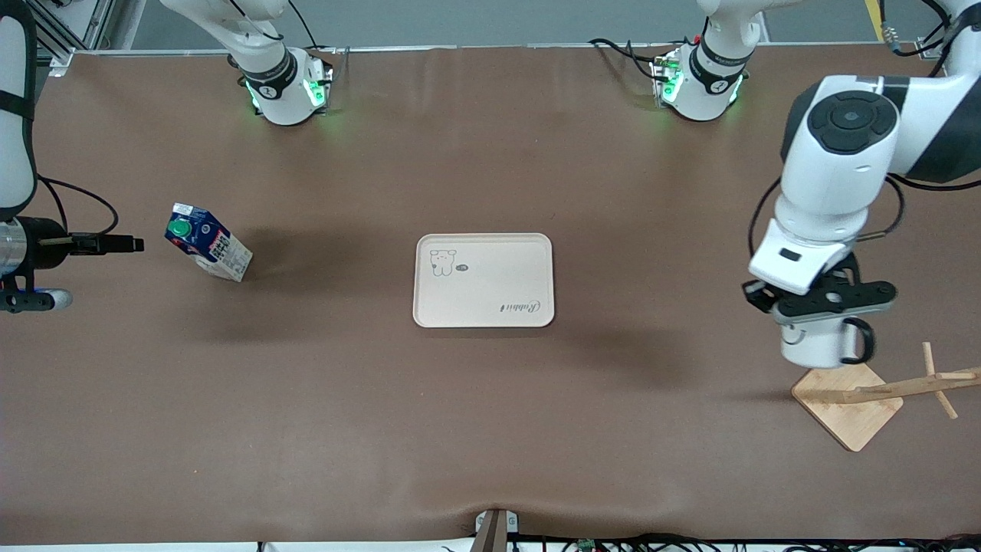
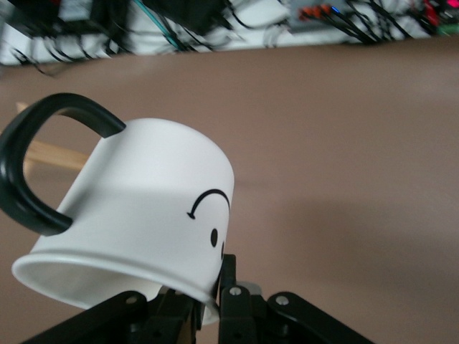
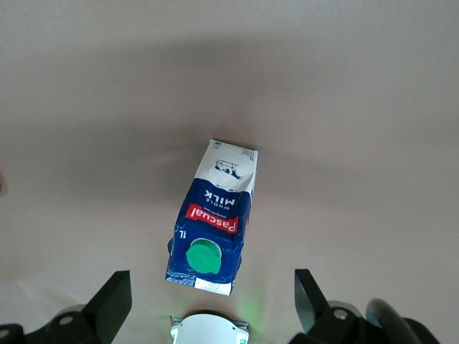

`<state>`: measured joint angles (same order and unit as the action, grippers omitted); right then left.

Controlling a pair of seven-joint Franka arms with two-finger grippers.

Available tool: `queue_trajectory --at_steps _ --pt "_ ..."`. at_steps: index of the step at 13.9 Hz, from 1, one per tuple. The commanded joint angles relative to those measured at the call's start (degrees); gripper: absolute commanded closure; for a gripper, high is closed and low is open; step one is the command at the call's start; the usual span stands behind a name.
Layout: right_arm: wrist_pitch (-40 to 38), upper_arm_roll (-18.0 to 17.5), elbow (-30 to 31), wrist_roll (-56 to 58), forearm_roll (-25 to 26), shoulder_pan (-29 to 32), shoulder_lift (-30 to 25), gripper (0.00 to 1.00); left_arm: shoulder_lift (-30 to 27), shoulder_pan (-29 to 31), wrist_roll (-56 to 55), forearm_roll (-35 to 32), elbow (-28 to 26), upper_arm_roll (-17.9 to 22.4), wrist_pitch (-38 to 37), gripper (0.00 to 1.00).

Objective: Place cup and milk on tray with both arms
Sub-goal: 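Carry the mug over the tray while the right gripper grasps the milk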

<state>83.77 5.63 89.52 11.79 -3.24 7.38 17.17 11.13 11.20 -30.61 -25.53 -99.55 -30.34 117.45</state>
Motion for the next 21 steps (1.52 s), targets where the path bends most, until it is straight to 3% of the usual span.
queue_trajectory --at_steps 1,4,9,18,21 --pt "-0.45 -0.1 -0.13 -1.06 -0.28 -0.09 0.06 0.0 2.48 -2.31 -0.41 3.11 2.52 -2.18 -3.71 1.0" --pt "0.86 -0.18 2.41 -3.87 -0.1 -1.49 -0.99 0.0 6.6 -9.59 -1.11 5.92 3.92 -2.18 -6.0 1.0" --pt "6.57 -0.1 9.08 -4.67 1.3 -2.73 -4.42 0.0 17.94 -21.29 -12.53 12.25 11.03 -2.18 -9.69 1.0" --pt "15.98 -0.1 23.51 -5.63 2.62 -2.73 -8.91 0.0 32.71 -30.26 -28.88 18.85 18.42 -1.65 -9.6 1.0" --pt "15.02 -0.27 24.91 -16.41 3.06 -4.64 -9.34 0.0 34.83 -31.41 -28.98 19.21 19.13 -1.65 -9.52 1.0"
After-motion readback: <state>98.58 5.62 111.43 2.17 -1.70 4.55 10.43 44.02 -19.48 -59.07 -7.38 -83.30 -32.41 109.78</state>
